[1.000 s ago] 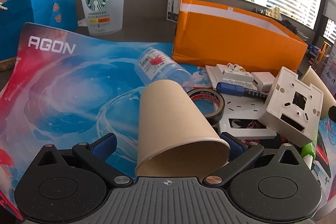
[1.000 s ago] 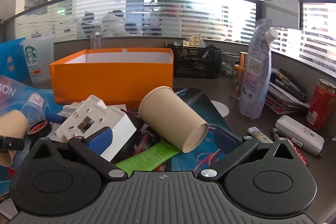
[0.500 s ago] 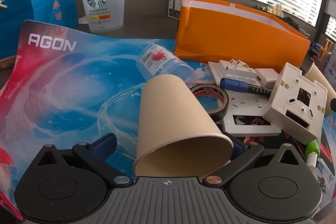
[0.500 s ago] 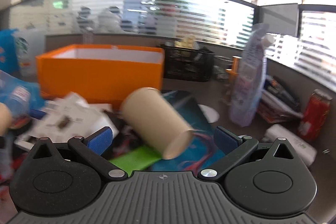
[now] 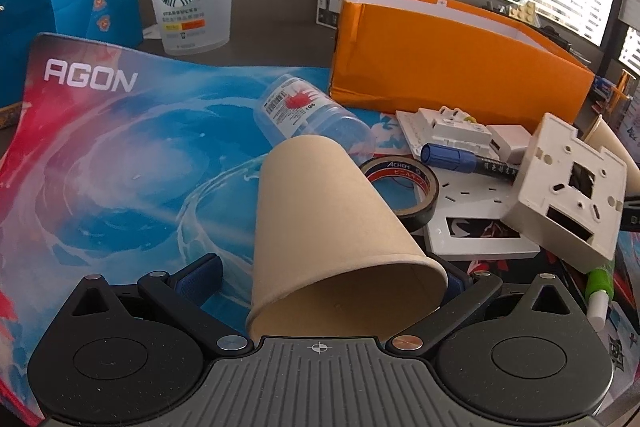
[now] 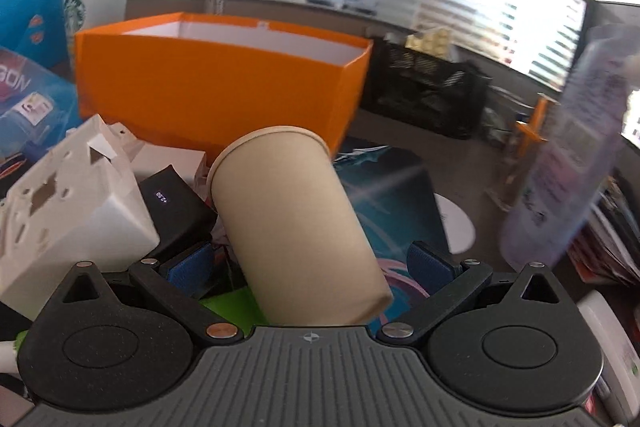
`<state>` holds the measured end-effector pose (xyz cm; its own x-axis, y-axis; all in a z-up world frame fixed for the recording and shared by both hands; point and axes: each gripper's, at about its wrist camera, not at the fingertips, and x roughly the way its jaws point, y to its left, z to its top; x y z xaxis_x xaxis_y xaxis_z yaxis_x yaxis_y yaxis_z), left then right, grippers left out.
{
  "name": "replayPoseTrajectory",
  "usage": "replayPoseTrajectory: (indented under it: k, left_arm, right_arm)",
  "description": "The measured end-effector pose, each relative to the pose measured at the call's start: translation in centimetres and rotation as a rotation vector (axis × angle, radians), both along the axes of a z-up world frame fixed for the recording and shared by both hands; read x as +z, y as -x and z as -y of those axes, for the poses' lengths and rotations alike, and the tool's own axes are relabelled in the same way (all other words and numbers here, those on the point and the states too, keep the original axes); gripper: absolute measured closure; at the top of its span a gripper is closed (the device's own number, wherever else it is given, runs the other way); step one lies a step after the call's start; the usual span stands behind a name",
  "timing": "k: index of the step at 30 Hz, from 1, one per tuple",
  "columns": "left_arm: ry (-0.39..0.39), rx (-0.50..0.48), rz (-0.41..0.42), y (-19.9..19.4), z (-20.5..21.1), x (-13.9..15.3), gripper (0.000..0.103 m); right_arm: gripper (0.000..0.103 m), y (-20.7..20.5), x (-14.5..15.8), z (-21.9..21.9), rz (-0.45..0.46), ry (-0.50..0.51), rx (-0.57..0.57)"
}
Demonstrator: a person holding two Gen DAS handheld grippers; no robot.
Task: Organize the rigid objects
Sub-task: 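Grasp a tan paper cup with the right gripper while the left gripper grasps another cup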
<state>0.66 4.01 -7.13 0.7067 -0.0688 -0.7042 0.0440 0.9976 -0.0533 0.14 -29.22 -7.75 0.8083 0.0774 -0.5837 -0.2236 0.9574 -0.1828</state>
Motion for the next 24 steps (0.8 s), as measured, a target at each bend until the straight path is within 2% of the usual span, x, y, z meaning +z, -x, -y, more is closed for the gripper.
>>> replayPoseTrajectory:
  k: [4, 7, 8, 9, 10, 12, 14, 15, 16, 18, 24]
  left_arm:
    - [-0.014, -0.040, 0.022, 0.3, 0.1, -0.3, 0.000]
    - [-0.068, -0.075, 0.069, 1.0, 0.7, -0.9, 0.000]
    - [-0.071, -0.079, 0.086, 1.2, 0.8, -1.1, 0.000]
    - [-0.066, -0.078, 0.093, 1.2, 0.8, -1.1, 0.000]
    - [-0.064, -0.087, 0.096, 1.1, 0.8, -1.1, 0.000]
    - [-0.059, -0.104, 0.098, 0.9, 0.6, -1.0, 0.000]
    - [-0.040, -0.103, 0.102, 0.8, 0.2, -0.9, 0.001]
    - [-0.025, -0.094, 0.112, 0.9, 0.0, -0.9, 0.005]
    - [-0.016, -0.087, 0.122, 1.1, -0.2, -0.8, 0.014]
    - [-0.008, -0.095, 0.141, 1.2, -0.5, -0.6, 0.025]
    - [0.032, -0.130, 0.141, 1.8, -0.8, -0.4, 0.026]
  right_arm:
    - [0.001, -0.6, -0.2, -0.2, -0.016, 0.002, 0.037]
    - [0.006, -0.5, -0.2, -0.2, -0.036, -0.025, 0.042]
    - [0.012, -0.6, -0.3, -0.2, -0.046, -0.040, 0.039]
    - [0.026, -0.5, -0.2, -0.1, -0.051, -0.063, 0.038]
    - [0.034, -0.5, -0.1, 0.0, -0.046, -0.083, 0.024]
    - [0.045, -0.6, -0.1, 0.1, -0.044, -0.093, -0.016]
    - [0.045, -0.4, -0.1, 0.1, -0.039, -0.094, -0.031]
    - [0.045, -0.2, 0.0, 0.0, -0.027, -0.092, -0.040]
    - [0.045, 0.1, 0.2, 0.0, -0.011, -0.092, -0.049]
    - [0.045, 0.5, 0.5, 0.0, 0.011, -0.098, -0.061]
    - [0.046, 1.5, 1.2, -0.4, 0.049, -0.062, -0.094]
